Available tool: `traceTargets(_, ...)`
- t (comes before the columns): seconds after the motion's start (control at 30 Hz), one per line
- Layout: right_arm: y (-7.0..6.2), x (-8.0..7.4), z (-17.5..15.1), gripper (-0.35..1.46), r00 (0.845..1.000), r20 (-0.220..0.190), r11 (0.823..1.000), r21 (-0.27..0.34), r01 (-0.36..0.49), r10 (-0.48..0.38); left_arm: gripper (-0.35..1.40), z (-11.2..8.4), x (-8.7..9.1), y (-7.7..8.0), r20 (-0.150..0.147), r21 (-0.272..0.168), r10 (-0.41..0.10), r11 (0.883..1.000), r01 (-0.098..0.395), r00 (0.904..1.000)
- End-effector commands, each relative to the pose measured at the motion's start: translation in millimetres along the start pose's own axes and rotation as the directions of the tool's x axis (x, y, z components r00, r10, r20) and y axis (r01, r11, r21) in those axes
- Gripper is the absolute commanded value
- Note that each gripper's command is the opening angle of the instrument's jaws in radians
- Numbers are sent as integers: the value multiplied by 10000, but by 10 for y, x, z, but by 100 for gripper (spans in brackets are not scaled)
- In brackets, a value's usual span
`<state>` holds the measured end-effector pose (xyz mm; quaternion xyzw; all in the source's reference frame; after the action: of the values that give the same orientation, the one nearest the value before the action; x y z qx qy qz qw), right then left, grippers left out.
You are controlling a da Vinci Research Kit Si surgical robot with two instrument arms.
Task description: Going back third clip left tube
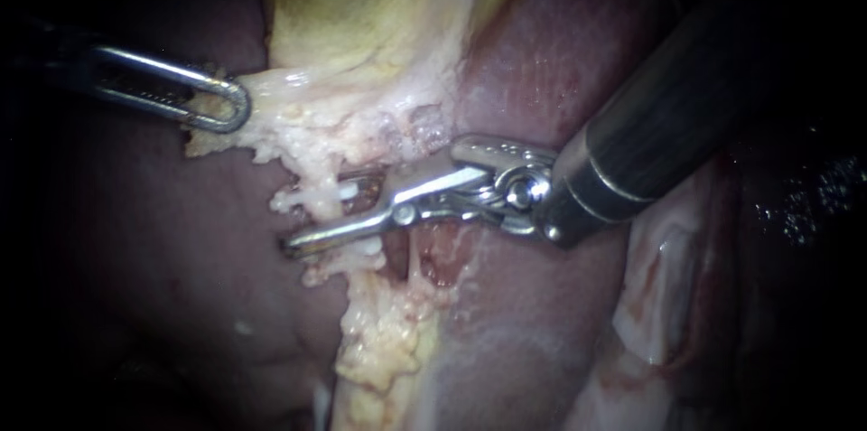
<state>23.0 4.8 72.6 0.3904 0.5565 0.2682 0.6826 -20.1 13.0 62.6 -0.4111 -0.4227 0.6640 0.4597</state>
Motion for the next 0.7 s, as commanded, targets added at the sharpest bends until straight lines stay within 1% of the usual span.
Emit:
traceTargets(0.03,-2,0,-6,50,10000,-7,10000,-20,59,-59,-35,0,0,0,0,1,-3,10000,3,10000)
traceTargets(0.1,-4,-1,-14,50,9996,13,9996,-6,294,-294,-35,0,0,0,0,1,-3,10000,3,10000)
traceTargets(0.23,-14,-3,-34,50,9908,-4,9902,-343,1351,-1352,-35,0,0,0,1,0,-3,10000,3,10000)
traceTargets(0.3,-22,-6,-47,50,9804,44,9794,-440,1972,-1972,-35,0,0,0,1,0,-3,10000,3,10000)
traceTargets(0.37,-30,-10,-60,50,9665,106,9649,-569,2565,-2564,-35,0,0,0,0,0,-3,10000,3,10000)
traceTargets(0.47,-43,-17,-81,50,9510,181,9485,-683,3093,-3088,-35,0,0,0,1,0,-3,10000,3,10000)
traceTargets(0.57,-54,-25,-104,50,9393,241,9372,-629,3430,-3421,-35,0,0,0,0,1,-3,10000,3,10000)
traceTargets(0.7,-64,-34,-132,50,9232,307,9220,-487,3842,-3831,-35,0,0,0,0,1,-3,10000,3,10000)
